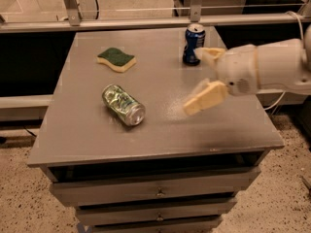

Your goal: Knock green can over

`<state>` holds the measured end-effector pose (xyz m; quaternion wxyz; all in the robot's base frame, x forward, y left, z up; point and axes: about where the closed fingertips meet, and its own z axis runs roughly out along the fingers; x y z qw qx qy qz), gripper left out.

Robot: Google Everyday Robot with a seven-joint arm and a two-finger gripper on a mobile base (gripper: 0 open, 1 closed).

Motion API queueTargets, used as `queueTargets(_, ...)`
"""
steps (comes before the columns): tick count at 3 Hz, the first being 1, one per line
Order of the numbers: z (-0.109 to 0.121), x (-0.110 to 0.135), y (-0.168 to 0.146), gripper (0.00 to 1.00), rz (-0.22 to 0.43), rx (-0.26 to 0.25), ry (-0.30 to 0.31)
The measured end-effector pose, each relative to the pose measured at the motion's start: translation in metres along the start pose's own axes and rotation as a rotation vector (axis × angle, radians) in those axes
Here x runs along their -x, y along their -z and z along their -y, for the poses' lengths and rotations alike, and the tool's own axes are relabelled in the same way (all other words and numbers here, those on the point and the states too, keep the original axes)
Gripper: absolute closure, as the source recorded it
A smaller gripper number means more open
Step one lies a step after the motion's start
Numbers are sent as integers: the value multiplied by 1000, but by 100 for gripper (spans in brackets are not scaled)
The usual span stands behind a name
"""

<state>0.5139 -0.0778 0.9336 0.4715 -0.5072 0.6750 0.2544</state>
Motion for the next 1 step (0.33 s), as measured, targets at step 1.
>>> queueTargets(1,-4,-10,19,0,-26,5,-2)
